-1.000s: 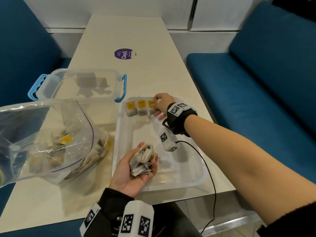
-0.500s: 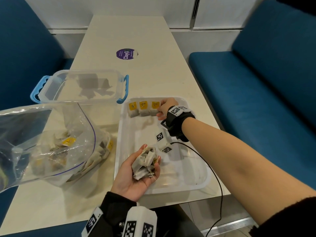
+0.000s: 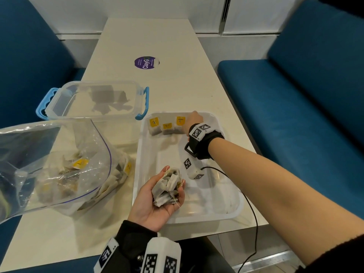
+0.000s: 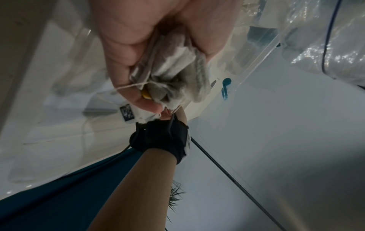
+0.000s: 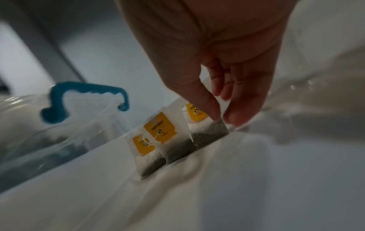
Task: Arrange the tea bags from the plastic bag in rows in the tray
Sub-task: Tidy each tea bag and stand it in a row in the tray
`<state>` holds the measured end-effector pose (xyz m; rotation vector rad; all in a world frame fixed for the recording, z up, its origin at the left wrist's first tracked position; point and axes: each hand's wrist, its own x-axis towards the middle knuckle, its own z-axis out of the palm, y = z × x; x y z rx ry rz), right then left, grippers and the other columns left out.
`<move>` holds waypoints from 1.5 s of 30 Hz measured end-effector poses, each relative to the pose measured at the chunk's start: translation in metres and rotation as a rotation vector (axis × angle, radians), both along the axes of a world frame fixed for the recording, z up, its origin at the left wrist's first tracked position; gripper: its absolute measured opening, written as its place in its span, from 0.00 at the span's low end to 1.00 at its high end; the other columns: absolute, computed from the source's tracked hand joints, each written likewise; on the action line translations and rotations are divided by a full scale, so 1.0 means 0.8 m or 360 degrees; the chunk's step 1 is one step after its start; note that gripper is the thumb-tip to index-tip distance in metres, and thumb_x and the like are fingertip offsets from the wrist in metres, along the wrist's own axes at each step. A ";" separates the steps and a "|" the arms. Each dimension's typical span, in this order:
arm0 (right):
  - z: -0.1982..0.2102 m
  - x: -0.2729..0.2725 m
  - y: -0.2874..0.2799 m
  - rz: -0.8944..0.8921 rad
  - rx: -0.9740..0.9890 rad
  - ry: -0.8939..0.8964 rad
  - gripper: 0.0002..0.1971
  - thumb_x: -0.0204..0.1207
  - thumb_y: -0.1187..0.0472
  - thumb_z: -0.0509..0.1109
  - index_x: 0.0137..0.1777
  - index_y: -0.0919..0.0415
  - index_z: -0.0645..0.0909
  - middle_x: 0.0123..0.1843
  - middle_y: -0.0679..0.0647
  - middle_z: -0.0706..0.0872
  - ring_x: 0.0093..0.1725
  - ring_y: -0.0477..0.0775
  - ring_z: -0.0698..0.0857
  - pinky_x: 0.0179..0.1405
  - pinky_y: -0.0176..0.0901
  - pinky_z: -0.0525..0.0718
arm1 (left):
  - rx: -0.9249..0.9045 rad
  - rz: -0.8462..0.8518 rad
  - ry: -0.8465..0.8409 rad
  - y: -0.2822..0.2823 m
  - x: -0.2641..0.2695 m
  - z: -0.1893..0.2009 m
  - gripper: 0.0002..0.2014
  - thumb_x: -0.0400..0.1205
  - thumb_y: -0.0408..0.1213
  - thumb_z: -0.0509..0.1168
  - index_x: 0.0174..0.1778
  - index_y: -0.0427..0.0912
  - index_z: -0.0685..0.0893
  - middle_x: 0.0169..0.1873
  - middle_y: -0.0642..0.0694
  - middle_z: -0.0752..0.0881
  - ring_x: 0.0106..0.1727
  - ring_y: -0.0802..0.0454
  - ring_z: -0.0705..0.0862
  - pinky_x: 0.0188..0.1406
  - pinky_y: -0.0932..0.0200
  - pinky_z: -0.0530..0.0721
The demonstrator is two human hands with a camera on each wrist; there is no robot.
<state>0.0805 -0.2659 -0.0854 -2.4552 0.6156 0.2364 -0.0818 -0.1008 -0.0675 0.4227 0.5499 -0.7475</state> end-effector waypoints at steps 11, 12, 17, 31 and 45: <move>-0.002 0.003 0.015 0.0352 0.0089 -0.0097 0.13 0.77 0.58 0.67 0.61 0.56 0.80 0.60 0.57 0.82 0.54 0.58 0.82 0.51 0.44 0.79 | -0.0009 -0.0017 -0.0006 0.000 0.000 0.002 0.11 0.71 0.36 0.65 0.47 0.39 0.85 0.43 0.36 0.84 0.37 0.41 0.84 0.25 0.55 0.86; -0.004 0.005 0.017 0.0352 0.0078 -0.0097 0.12 0.78 0.60 0.65 0.60 0.57 0.82 0.60 0.58 0.83 0.53 0.59 0.82 0.53 0.45 0.80 | -0.0012 -0.0015 -0.0004 0.000 0.000 0.002 0.11 0.70 0.36 0.65 0.47 0.40 0.85 0.44 0.36 0.84 0.37 0.41 0.84 0.25 0.55 0.86; -0.005 0.010 0.026 0.0324 0.0060 -0.0068 0.11 0.79 0.64 0.61 0.52 0.61 0.85 0.52 0.61 0.85 0.43 0.57 0.78 0.46 0.45 0.79 | -0.0012 -0.0003 -0.0010 0.000 0.002 0.003 0.12 0.70 0.36 0.65 0.48 0.40 0.85 0.43 0.35 0.84 0.35 0.41 0.85 0.25 0.55 0.86; 0.002 0.013 0.032 0.0123 0.0132 -0.0011 0.12 0.75 0.60 0.68 0.54 0.68 0.82 0.45 0.60 0.81 0.41 0.59 0.79 0.41 0.42 0.78 | -0.0020 0.0004 0.0014 0.002 0.001 0.003 0.13 0.70 0.36 0.66 0.48 0.39 0.85 0.42 0.35 0.85 0.39 0.41 0.83 0.28 0.55 0.86; 0.013 0.003 0.036 0.0248 0.0098 -0.0248 0.11 0.79 0.59 0.63 0.58 0.58 0.82 0.56 0.60 0.84 0.45 0.59 0.81 0.48 0.47 0.82 | -0.0007 0.0009 0.0000 0.005 0.001 0.002 0.12 0.69 0.36 0.66 0.46 0.39 0.86 0.40 0.34 0.85 0.39 0.41 0.84 0.28 0.54 0.86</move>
